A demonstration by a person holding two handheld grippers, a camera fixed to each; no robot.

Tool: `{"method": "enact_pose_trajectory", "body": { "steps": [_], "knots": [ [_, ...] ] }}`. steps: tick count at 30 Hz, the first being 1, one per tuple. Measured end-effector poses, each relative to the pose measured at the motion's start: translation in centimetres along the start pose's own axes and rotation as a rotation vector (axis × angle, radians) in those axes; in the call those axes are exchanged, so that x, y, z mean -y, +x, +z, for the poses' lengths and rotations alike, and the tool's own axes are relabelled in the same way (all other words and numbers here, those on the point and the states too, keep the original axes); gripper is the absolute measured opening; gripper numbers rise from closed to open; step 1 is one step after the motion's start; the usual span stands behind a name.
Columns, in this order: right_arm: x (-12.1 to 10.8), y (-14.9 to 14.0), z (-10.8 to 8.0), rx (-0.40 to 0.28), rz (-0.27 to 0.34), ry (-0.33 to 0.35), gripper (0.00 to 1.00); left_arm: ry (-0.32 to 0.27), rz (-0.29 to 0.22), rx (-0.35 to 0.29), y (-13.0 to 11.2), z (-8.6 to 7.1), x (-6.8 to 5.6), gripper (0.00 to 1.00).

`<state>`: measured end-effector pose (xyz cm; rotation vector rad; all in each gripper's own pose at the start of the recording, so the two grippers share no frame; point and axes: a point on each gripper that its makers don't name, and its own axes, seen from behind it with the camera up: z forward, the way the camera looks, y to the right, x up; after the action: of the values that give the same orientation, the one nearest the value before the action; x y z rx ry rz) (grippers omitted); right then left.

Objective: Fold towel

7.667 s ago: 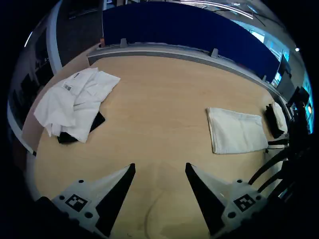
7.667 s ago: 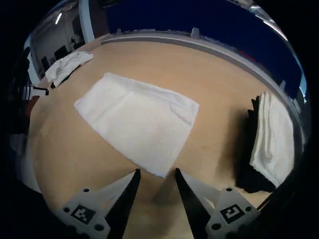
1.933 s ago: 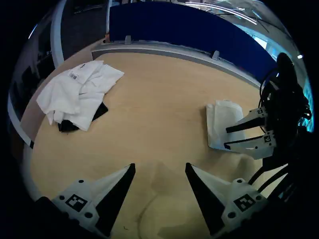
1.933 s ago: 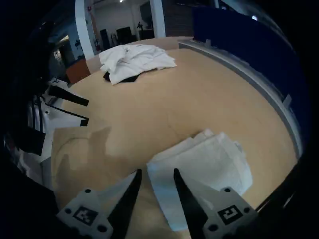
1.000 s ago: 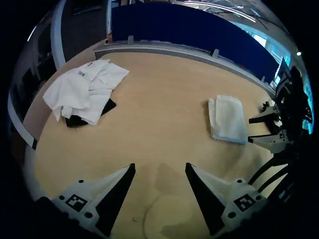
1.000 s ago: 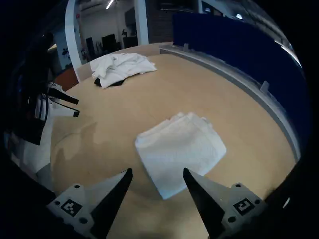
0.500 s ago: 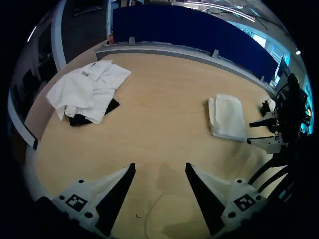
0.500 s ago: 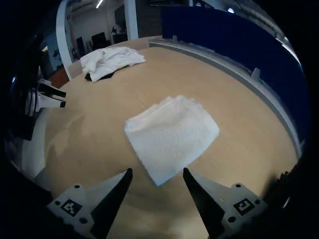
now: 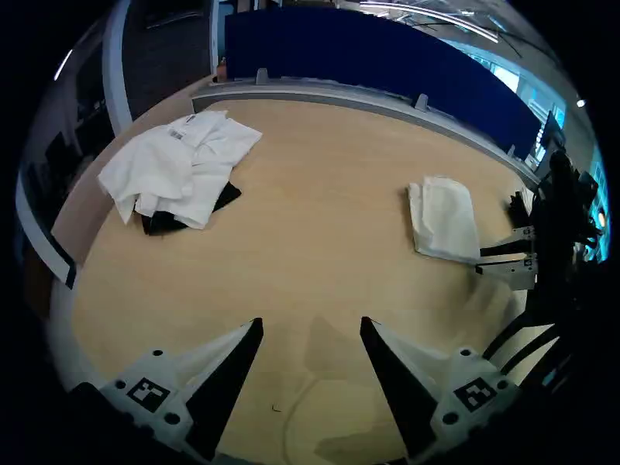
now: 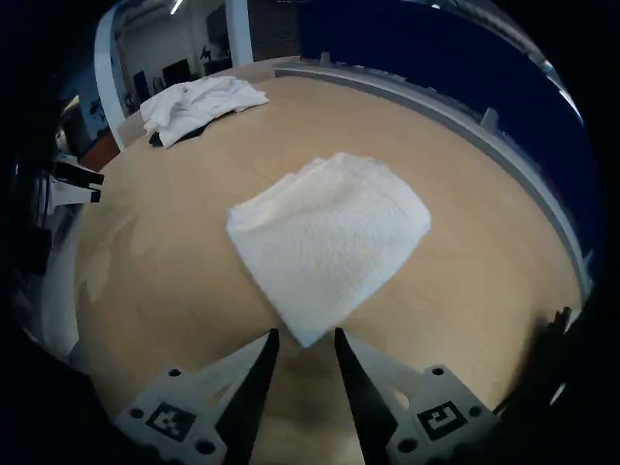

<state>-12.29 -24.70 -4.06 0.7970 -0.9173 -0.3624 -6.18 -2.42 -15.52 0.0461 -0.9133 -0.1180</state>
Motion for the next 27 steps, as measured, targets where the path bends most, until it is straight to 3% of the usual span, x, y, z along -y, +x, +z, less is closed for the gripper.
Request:
{"method": "enact_pose_trajectory", "body": {
  "steps": [6, 11, 19, 27],
  "knots": [
    [-0.09, -0.43, 0.27, 0.007, 0.003, -0.009, 0.47, 0.0, 0.002, -0.001, -0.08, -0.22, 0.09, 0.93],
    [-0.08, -0.41, 0.42, 0.002, 0.005, -0.013, 0.28, -0.002, 0.003, -0.003, -0.06, -0.36, 0.08, 0.93],
    [0.17, -0.33, 0.43, -0.001, 0.017, -0.002, 0.1, 0.001, 0.003, -0.005, -0.12, -0.58, 0.19, 0.93],
    [0.0, 0.05, 0.29, -0.012, 0.036, -0.005, 0.05, 0.003, 0.001, -0.006, -0.17, -0.6, 0.24, 0.93]
  ]
}}
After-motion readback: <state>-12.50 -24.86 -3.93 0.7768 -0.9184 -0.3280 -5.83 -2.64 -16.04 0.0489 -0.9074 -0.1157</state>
